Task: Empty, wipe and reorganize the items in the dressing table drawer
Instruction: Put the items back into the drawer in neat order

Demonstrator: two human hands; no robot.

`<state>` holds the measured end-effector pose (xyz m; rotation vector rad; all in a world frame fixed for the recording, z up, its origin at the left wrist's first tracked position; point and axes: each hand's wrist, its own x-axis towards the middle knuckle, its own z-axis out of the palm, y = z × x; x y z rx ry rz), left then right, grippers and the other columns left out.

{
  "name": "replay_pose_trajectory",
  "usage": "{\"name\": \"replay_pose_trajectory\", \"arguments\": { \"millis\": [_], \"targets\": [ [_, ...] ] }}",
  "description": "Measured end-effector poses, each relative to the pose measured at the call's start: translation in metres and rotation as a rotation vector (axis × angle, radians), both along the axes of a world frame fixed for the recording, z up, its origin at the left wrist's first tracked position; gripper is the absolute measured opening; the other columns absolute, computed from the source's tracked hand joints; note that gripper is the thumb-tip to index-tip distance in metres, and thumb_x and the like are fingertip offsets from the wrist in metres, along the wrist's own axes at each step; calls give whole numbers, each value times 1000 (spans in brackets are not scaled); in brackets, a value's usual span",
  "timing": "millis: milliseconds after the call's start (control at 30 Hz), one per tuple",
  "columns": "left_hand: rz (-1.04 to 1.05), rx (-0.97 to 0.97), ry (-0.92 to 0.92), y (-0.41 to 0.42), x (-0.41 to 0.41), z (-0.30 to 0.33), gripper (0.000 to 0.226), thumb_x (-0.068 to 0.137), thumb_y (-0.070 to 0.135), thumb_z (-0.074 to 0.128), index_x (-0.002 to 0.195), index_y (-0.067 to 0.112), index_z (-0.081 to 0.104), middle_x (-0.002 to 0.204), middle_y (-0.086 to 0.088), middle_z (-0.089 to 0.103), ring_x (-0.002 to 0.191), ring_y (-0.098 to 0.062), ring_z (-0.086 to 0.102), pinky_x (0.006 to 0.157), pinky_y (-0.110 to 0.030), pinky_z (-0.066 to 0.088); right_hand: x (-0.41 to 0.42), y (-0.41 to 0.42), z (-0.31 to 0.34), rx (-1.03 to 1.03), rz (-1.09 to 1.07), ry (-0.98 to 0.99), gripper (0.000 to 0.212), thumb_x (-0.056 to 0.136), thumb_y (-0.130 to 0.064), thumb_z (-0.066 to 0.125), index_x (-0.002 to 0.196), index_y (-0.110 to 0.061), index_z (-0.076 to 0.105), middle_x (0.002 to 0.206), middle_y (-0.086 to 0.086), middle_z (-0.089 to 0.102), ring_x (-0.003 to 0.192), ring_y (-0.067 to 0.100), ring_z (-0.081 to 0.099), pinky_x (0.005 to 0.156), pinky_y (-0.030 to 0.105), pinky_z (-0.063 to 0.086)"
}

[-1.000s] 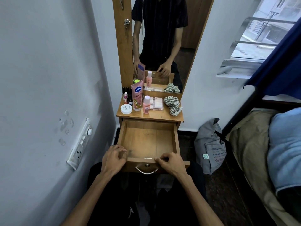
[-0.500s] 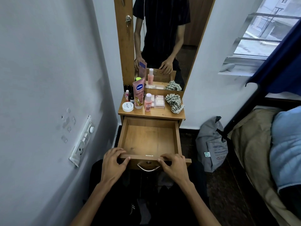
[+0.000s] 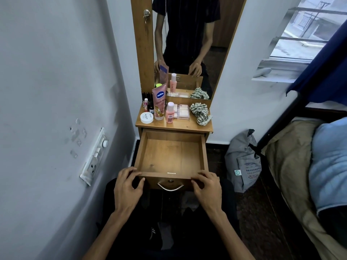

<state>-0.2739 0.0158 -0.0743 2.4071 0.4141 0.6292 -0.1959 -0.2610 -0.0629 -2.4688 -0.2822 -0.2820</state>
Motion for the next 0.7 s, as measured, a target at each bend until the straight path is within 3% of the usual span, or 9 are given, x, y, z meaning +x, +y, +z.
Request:
{"name": "replay_pose_trajectory", "arguments": {
  "millis": [100, 233, 400, 567, 700],
  "targets": [
    [26, 22, -13, -1, -6, 0, 24, 76, 13, 84, 99, 14, 76, 109, 5, 61, 109, -17, 56, 85, -40, 55, -5, -10, -5, -17, -32, -35, 18, 78, -19, 86, 95, -25, 81, 107, -9, 66, 104, 12, 56, 84, 26, 50],
    [25, 48, -25, -1, -10, -3, 21, 86, 23, 73, 104, 14, 75, 107, 4, 60, 106, -16, 55, 85, -39, 53, -11, -17, -3, 6, -34, -55, 17, 82, -20, 84, 99, -23, 80, 102, -11, 63, 97, 6, 54, 80, 18, 45],
    [108, -62, -22, -2, -6, 1, 11, 84, 17, 78, 95, 16, 77, 104, 7, 60, 104, -14, 54, 86, -43, 52, -8, -17, -1, 34, -84, -65, 11, 82, -23, 85, 92, -25, 80, 97, -10, 69, 94, 9, 57, 81, 30, 49],
    [156, -126, -8, 3, 1, 7, 8, 82, 18, 80, 89, 16, 76, 102, 9, 60, 104, -12, 52, 85, -37, 50, -2, -18, -5, 62, -141, -25, 10, 79, -26, 86, 86, -25, 79, 93, -12, 67, 94, 10, 57, 83, 25, 33],
    [161, -136, -12, 4, 2, 7, 8, 81, 18, 81, 88, 16, 76, 102, 9, 60, 104, -10, 51, 84, -28, 44, -1, -20, -7, 68, -138, -30, 11, 79, -28, 87, 87, -25, 80, 93, -12, 67, 95, 9, 57, 83, 25, 30]
  ]
}}
